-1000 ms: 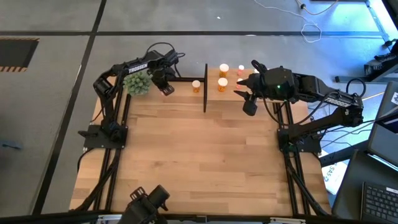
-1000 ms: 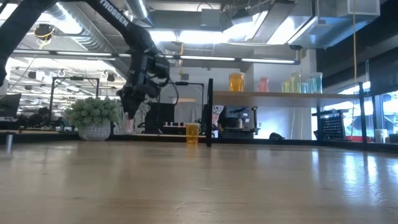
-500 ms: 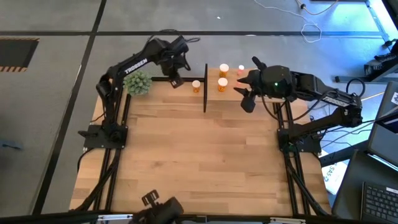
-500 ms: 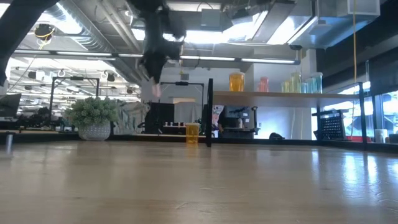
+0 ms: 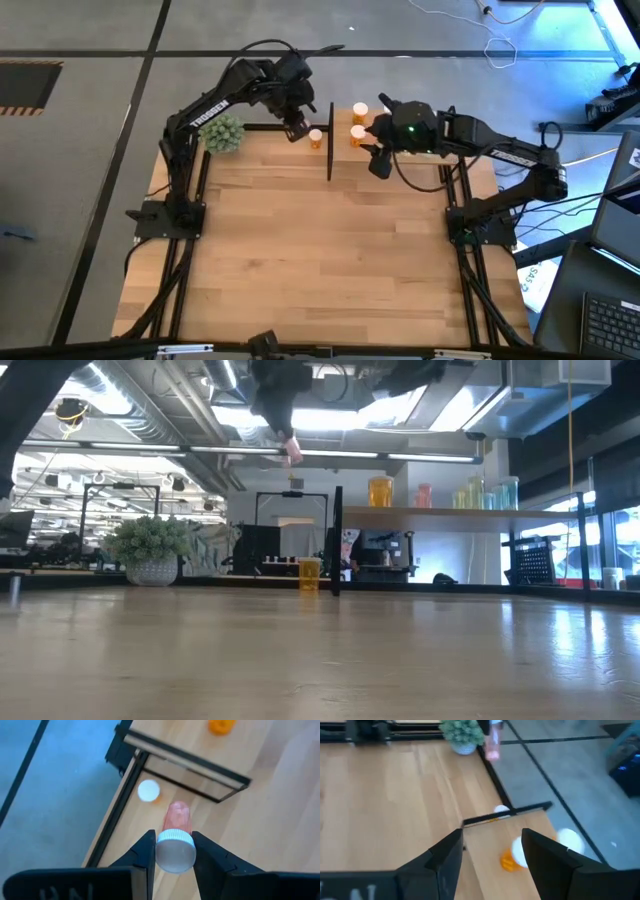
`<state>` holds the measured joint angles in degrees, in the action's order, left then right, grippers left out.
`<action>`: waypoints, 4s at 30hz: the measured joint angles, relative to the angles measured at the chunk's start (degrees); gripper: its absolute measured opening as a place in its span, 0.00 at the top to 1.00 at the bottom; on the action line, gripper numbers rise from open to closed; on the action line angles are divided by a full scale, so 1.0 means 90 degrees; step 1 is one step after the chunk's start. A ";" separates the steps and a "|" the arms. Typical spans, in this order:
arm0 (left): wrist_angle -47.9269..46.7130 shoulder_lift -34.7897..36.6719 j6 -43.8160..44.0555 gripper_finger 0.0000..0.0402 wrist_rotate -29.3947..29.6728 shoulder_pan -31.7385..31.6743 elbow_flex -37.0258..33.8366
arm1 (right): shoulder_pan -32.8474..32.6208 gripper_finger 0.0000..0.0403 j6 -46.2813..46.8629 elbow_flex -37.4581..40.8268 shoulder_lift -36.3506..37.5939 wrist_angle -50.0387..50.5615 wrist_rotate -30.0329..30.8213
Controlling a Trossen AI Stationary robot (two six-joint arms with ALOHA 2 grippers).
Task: Pick and place medicine bottles onto shelf by color
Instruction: Put the pink pill bottle on the shelf aligned with the other pink pill bottles
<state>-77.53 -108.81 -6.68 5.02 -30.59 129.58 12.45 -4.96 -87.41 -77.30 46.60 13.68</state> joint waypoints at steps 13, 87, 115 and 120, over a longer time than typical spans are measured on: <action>0.0040 0.0000 0.0003 0.78 0.0000 0.0579 0.0165 | 0.0728 0.49 -0.1220 0.0002 -0.0783 -0.1457 -0.2220; 0.0162 -0.0005 0.0172 0.72 -0.0001 0.0836 0.0163 | 0.0983 0.71 -0.1310 -0.0003 -0.2329 -0.3581 -0.2692; 0.0815 0.0313 -0.0223 0.64 0.0681 0.0738 0.0170 | 0.0978 0.74 -0.1312 -0.0003 -0.2329 -0.3576 -0.2702; 0.0978 0.0600 -0.0250 0.63 0.1301 0.0727 0.0170 | 0.0978 0.74 -0.1300 -0.0003 -0.2321 -0.3574 -0.2699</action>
<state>-68.73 -103.41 -8.93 16.73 -24.05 131.11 21.26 -16.67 -87.44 -98.18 14.43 -10.61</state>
